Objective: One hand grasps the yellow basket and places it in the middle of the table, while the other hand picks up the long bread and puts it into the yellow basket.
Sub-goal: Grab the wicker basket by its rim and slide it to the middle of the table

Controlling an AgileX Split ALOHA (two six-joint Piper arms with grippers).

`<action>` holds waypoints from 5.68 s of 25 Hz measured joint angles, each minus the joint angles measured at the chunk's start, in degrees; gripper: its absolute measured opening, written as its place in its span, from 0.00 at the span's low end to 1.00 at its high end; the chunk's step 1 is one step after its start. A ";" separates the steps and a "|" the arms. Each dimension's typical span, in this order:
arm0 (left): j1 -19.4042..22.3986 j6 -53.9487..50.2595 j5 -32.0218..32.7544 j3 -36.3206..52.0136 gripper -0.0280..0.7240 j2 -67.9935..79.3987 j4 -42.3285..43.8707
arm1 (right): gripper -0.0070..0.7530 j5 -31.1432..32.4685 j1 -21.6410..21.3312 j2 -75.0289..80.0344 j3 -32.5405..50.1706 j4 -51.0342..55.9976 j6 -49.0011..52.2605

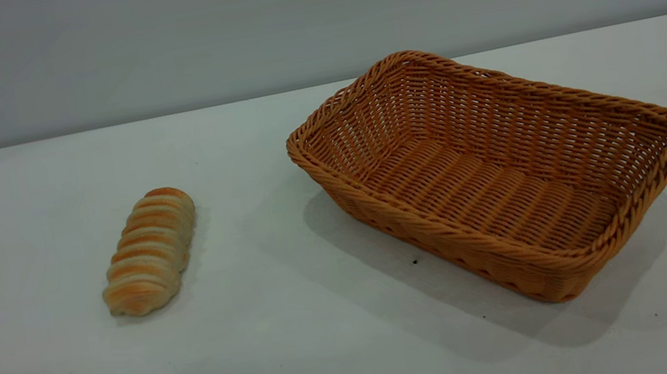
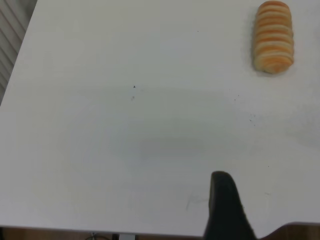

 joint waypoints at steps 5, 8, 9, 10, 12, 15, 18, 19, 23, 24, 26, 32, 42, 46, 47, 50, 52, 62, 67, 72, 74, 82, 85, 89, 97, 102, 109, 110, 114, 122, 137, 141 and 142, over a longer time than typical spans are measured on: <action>0.00 0.00 0.00 0.00 0.72 0.00 0.00 | 0.65 0.00 0.00 0.00 0.00 0.00 0.00; 0.00 0.00 0.00 0.00 0.72 0.00 0.00 | 0.65 0.00 0.00 0.00 0.00 0.00 0.00; 0.00 0.00 0.00 0.00 0.72 0.00 0.00 | 0.65 0.00 0.00 0.00 0.00 0.00 0.00; 0.00 0.00 0.00 0.00 0.72 0.00 0.00 | 0.65 0.00 0.00 0.00 0.00 0.00 0.00; 0.00 0.00 0.00 0.00 0.72 0.00 0.00 | 0.65 0.00 0.00 0.00 0.00 0.00 0.00; 0.00 0.00 0.00 0.00 0.72 0.00 0.00 | 0.65 0.00 0.00 0.00 0.00 0.00 0.00; 0.00 0.00 0.00 0.00 0.72 0.00 0.00 | 0.65 0.00 0.00 0.00 0.00 0.00 0.00; 0.00 0.00 0.00 0.00 0.72 0.00 0.00 | 0.65 0.00 0.00 0.00 0.00 0.00 0.00; 0.00 0.00 0.00 0.00 0.72 0.00 0.00 | 0.65 0.00 0.00 0.00 0.00 0.00 0.00; 0.00 -0.05 0.00 0.00 0.72 0.00 0.00 | 0.65 0.00 0.00 0.00 0.00 0.00 0.00; 0.00 -0.05 0.00 0.00 0.72 0.00 0.00 | 0.65 0.00 0.00 0.00 0.00 0.00 0.00; 0.00 -0.05 0.00 0.00 0.72 0.00 0.00 | 0.65 0.00 0.00 0.00 0.00 0.00 0.00; 0.00 0.00 0.00 0.00 0.72 0.00 0.00 | 0.65 0.00 0.00 0.00 0.00 0.00 0.00; 0.00 0.81 -0.12 0.00 0.72 0.00 0.00 | 0.65 0.00 0.00 0.00 0.00 0.00 0.00; 0.00 1.25 -0.47 -0.12 0.72 0.00 0.00 | 0.65 -0.12 0.00 0.00 0.00 0.00 0.00; 0.00 1.36 -5.27 -1.05 0.72 0.07 -1.14 | 0.65 -1.58 0.00 0.65 -0.63 1.53 0.00; 0.00 1.36 -7.55 -1.48 0.72 1.76 -2.59 | 0.65 -3.16 0.00 4.86 -1.10 3.82 0.00; 0.00 -0.50 -15.83 -1.52 0.72 20.85 -4.20 | 0.65 -22.73 0.00 40.22 -1.20 15.39 -0.54; 0.00 -1.29 -19.01 -1.47 0.72 22.71 -4.19 | 0.65 -37.76 0.00 55.33 -1.20 24.97 -0.71; 0.00 -2.15 -19.30 -1.43 0.72 22.74 -4.24 | 0.65 -45.55 0.00 72.19 -1.88 33.81 -8.01; 0.00 -2.78 -19.30 -1.43 0.72 22.74 -4.24 | 0.67 -46.22 0.00 79.18 -3.22 37.71 -12.63; 0.00 -3.64 -19.30 -1.43 0.72 22.78 -4.24 | 0.76 -46.37 0.00 99.07 -11.60 54.38 -25.36; 0.00 -3.63 -19.30 -1.43 0.72 22.78 -4.24 | 0.76 -46.37 0.00 104.27 -13.89 56.59 -25.82; 0.00 -3.54 -19.23 -1.43 0.72 22.78 -4.24 | 0.77 -46.37 0.00 109.42 -15.19 58.01 -25.83; 0.00 -3.47 -19.25 -1.43 0.72 22.78 -4.19 | 0.77 -47.93 2.42 115.51 -17.94 61.79 -26.12; 0.00 -3.47 -19.25 -1.43 0.72 22.80 -4.13 | 0.67 -48.55 5.15 119.90 -20.72 62.59 -25.92; 0.00 -3.47 -19.20 -1.43 0.72 22.80 -3.20 | 0.13 -48.20 5.33 119.27 -21.56 61.92 -27.07; 0.00 -3.47 -19.20 -1.43 0.72 22.80 -3.09 | 0.13 -47.40 5.42 119.12 -21.43 61.74 -27.30; 0.00 -3.47 -19.07 -1.43 0.72 22.80 -3.00 | 0.13 -45.70 5.59 118.92 -23.45 60.15 -28.37; 0.00 -3.47 -18.90 -1.43 0.72 22.80 -2.96 | 0.13 -37.59 12.18 122.26 -32.82 52.49 -24.08; 0.00 -3.47 -17.93 -1.43 0.72 22.80 -2.96 | 0.59 -30.61 14.01 126.90 -41.34 48.43 -18.53; 0.00 -3.47 -17.87 -1.43 0.72 22.80 -2.96 | 0.70 -26.50 8.79 123.03 -41.34 48.17 -18.71; 0.00 -3.47 -17.87 -1.43 0.72 22.80 -2.96 | 0.70 -25.29 7.54 121.55 -41.34 48.12 -19.11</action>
